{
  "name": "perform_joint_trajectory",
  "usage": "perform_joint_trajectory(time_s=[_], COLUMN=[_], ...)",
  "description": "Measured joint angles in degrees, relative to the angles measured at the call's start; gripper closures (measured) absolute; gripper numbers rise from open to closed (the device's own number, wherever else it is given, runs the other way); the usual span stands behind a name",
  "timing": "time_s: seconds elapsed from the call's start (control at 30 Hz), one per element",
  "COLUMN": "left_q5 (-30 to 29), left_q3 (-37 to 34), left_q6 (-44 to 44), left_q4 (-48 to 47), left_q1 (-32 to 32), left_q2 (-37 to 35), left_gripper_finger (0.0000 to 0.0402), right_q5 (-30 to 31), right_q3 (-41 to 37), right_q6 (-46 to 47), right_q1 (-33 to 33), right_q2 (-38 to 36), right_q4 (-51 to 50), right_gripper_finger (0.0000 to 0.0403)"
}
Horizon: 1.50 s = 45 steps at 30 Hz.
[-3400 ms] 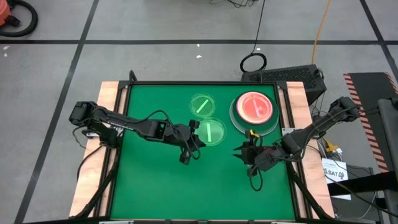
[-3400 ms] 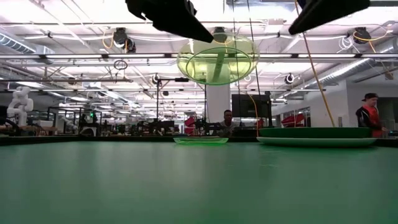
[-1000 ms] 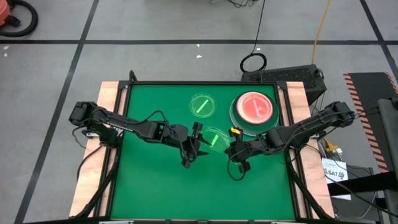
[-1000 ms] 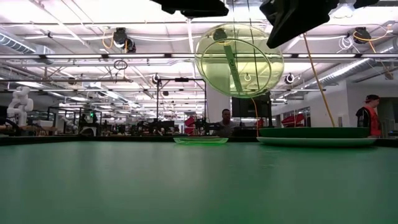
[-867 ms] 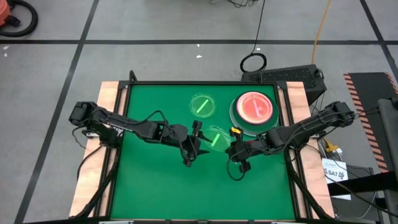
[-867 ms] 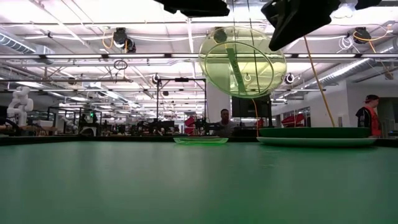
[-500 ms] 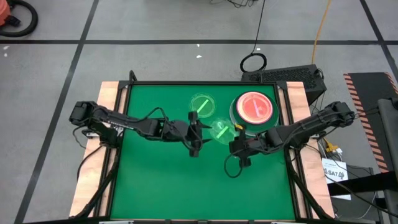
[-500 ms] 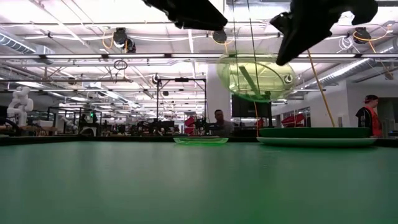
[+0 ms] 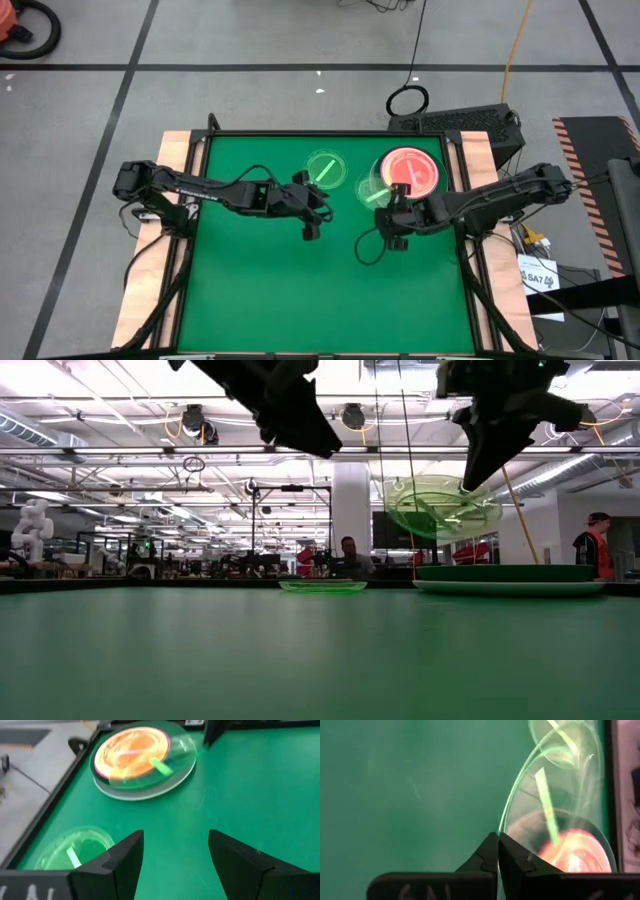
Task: Stack plastic plates
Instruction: Stack the left light green plate on top of the orange plate
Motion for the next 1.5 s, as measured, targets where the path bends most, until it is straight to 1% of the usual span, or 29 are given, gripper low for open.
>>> perform_joint_trajectory(time_s=[0.13,0.37,0.53,0.77,1.0,1.2,1.3,1.5], left_q5=[-0.08,-0.07,-0.08,-0.06,-0.06,-0.06,-0.04,-0.02], left_q3=[-0.04,-0.04,-0.04,-0.04,-0.04,-0.04,-0.04,-0.04], left_q6=[-1.77,-0.78,-0.7,-0.71,-0.59,-0.59,-0.57,-0.59], left_q4=[-0.57,3.06,3.01,3.11,3.14,3.45,3.44,3.46], left_q1=[-0.04,0.5,1.48,2.23,2.23,2.23,2.23,2.23], left_q2=[1.86,7.77,9.83,10.06,10.06,10.06,10.06,10.06], left_gripper_finger=[0.0172,0.0172,0.0172,0.0172,0.0172,0.0172,0.0172,0.0172], right_q5=[1.87,1.96,2.02,1.7,1.73,1.82,2.87,3.14], right_q3=[0.0,0.0,-1.16,-4.94,-9.12,-12.74,-14.9,-16.98], right_q6=[1.34,2.13,4.27,4.55,4.49,2.42,0.79,-0.62], right_q1=[-1.9,-5.22,-7.45,-9.94,-13.91,-17.08,-18.8,-21.78], right_q2=[-0.96,-3.03,-4.23,-4.53,-4.53,-4.53,-4.53,-4.51], right_q4=[-4.03,-9.08,-12.16,-11.77,-10.69,-5.98,-2.93,-0.42], right_gripper_finger=[0.0403,0.0403,0.0403,0.0403,0.0403,0.0403,0.0403,0.0396])
